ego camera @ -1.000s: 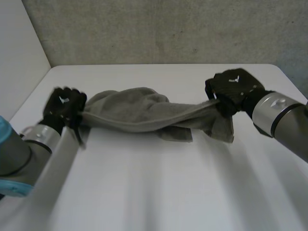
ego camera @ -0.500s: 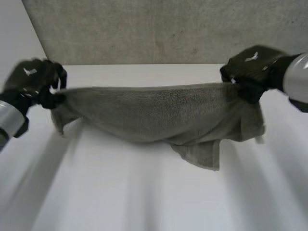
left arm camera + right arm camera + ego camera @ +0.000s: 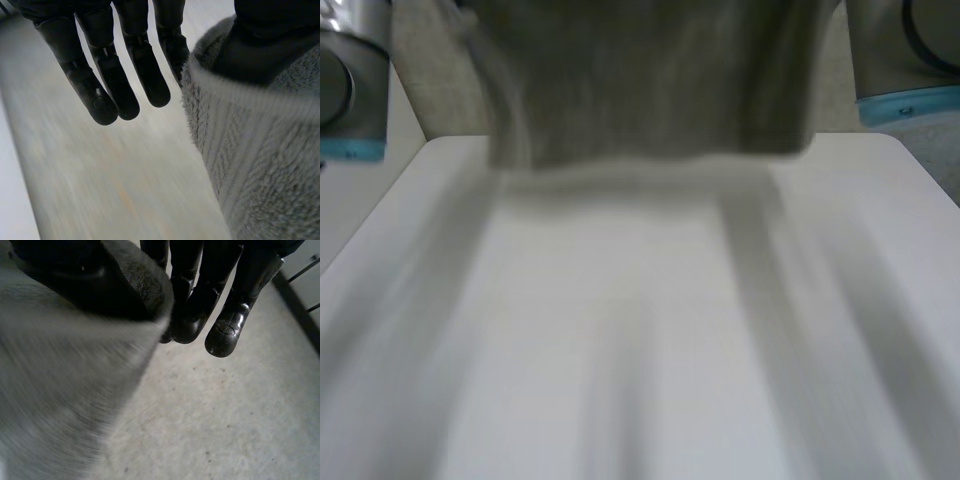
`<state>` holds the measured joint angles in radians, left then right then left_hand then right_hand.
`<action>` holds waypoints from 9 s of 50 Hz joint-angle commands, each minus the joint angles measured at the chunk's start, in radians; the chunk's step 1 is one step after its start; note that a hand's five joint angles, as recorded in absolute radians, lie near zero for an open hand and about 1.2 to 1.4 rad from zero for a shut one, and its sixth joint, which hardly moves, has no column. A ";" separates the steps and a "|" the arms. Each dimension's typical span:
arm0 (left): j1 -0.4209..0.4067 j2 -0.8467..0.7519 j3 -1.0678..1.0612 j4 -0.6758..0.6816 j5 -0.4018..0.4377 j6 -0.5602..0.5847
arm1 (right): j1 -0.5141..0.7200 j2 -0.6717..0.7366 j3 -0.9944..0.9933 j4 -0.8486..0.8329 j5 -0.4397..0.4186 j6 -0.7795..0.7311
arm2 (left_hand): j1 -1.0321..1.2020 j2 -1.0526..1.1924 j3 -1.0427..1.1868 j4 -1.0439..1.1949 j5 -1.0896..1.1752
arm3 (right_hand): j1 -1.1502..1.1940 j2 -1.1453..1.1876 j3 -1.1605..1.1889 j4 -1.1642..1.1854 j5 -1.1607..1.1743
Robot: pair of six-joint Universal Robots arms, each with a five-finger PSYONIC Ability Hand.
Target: Fold the towel.
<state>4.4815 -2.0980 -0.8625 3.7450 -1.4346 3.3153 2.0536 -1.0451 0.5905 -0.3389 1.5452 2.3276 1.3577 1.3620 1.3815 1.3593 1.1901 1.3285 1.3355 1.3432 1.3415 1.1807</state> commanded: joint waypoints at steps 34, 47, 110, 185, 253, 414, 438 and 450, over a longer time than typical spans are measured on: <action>0.093 0.048 -1.021 0.237 0.253 0.277 | -0.078 -0.007 0.833 0.267 -0.223 -0.036 | 0.039 0.034 0.015 0.037 0.032 | 0.068 0.061 0.053 0.055 0.041; 0.136 0.247 -1.135 0.128 0.266 0.276 | -0.079 -0.208 0.990 0.313 -0.214 -0.039 | 0.039 0.034 0.015 0.037 0.032 | 0.068 0.061 0.053 0.055 0.041; 0.074 -0.563 -0.007 -0.174 0.332 0.291 | -0.171 0.540 0.167 0.173 -0.300 -0.318 | 0.039 0.034 0.015 0.037 0.032 | -0.117 -0.124 -0.132 -0.130 -0.144; 0.143 -0.491 0.149 -0.435 0.318 -0.019 | -0.336 0.528 -0.155 0.521 -0.364 0.067 | -0.968 -0.972 -0.992 -0.970 -0.975 | -1.154 -1.161 -1.169 -1.167 -1.181; 0.045 -0.380 -0.056 -0.478 0.398 -0.253 | -0.153 0.112 0.713 0.385 -0.220 0.257 | -1.044 -1.049 -1.068 -1.046 -1.051 | -1.154 -1.161 -1.169 -1.167 -1.181; 0.168 -0.036 -0.553 -0.370 0.155 0.263 | -0.221 0.180 0.253 0.474 0.029 0.084 | -0.903 -0.908 -0.927 -0.905 -0.910 | 0.068 0.061 0.053 0.055 0.041; 0.088 0.009 -0.540 -0.363 0.148 0.254 | 0.401 0.565 -0.081 0.417 -0.002 0.088 | -0.903 -0.908 -0.927 -0.905 -0.910 | -1.154 -1.161 -1.169 -1.167 -1.181; 0.002 0.035 -0.529 -0.364 0.148 0.135 | 0.195 0.320 0.139 0.575 -0.004 0.242 | -0.892 -0.896 -0.916 -0.893 -0.899 | -1.154 -1.161 -1.169 -1.167 -1.181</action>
<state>4.5294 -2.0870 -1.3967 3.3835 -1.2862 3.5404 2.3557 -0.5938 0.5940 0.1672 1.5452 2.4671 0.4737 0.4640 0.4722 0.4698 0.2893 0.2310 0.2378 0.2392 0.2468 0.0572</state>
